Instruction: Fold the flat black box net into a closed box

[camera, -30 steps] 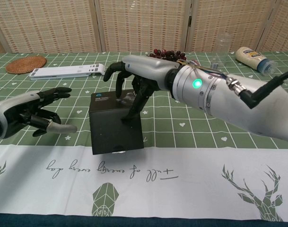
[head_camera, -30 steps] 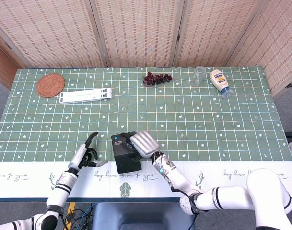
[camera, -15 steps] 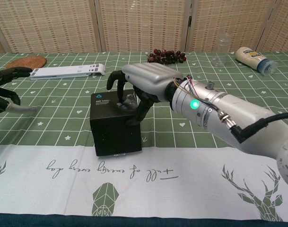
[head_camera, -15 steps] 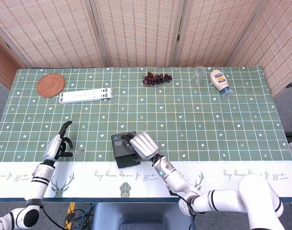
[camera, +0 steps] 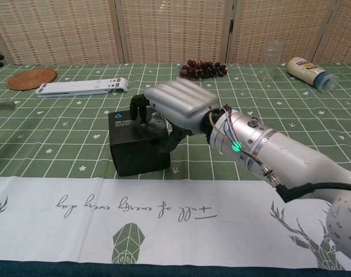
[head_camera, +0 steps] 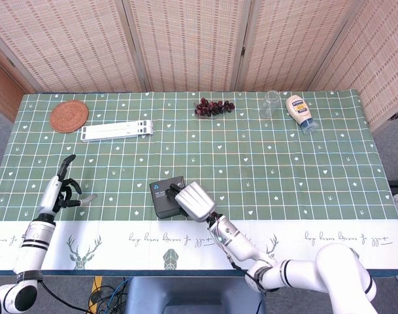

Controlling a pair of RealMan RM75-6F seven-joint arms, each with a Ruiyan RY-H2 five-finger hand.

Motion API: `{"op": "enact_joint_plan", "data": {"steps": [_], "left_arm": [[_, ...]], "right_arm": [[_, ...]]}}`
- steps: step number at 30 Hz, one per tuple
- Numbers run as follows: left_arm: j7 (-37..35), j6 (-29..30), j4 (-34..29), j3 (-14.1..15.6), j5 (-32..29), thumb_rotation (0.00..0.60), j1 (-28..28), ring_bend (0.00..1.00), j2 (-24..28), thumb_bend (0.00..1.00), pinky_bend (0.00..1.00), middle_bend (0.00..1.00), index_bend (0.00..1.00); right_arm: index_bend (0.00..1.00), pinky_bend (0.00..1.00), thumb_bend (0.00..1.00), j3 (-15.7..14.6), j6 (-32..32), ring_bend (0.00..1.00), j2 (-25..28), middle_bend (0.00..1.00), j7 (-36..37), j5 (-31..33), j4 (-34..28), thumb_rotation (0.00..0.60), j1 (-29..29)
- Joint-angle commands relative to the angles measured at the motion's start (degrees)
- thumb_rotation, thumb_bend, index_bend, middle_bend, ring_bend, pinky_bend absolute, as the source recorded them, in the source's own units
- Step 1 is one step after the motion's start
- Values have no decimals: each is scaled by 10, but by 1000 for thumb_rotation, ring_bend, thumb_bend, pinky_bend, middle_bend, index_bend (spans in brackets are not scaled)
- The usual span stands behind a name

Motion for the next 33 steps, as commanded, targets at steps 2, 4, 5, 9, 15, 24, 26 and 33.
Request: {"op": "enact_joint_plan", "data": {"steps": [2, 4, 5, 9, 15, 24, 26, 33], "left_arm": [[0, 7, -7, 2, 9, 600, 2, 581, 6, 143, 850, 0, 0], [6, 18, -10, 4, 19, 600, 4, 577, 9, 143, 838, 0, 0], [13, 26, -9, 6, 26, 600, 6, 574, 11, 142, 831, 0, 0], [58, 58, -8, 24, 61, 600, 13, 498, 21, 142, 791, 0, 0], [143, 102, -12, 49, 84, 600, 34, 319, 39, 142, 648, 1, 16], [255, 197, 9, 83, 122, 600, 79, 274, 43, 142, 568, 63, 44], [272, 220, 16, 89, 131, 600, 90, 266, 39, 142, 535, 62, 48], [321, 284, 17, 120, 157, 600, 138, 259, 37, 142, 483, 63, 58]], "right_arm": [[324, 1000, 343, 1, 17, 754, 26, 362, 16, -21, -27, 600, -16], [324, 1000, 343, -1, 30, 734, 51, 348, 21, -31, -55, 600, -27], [322, 1000, 343, -2, 38, 715, 66, 343, 22, -36, -70, 600, -34], [298, 994, 343, -19, 62, 596, 152, 336, 24, -48, -154, 600, -73], [297, 848, 343, -57, 121, 509, 273, 331, 29, -66, -238, 600, -147], [297, 820, 342, -104, 232, 487, 382, 331, 80, -73, -260, 600, -280], [297, 819, 343, -112, 249, 486, 391, 333, 96, -74, -250, 600, -305], [297, 789, 343, -132, 293, 477, 409, 334, 173, -63, -206, 600, -393]]}}
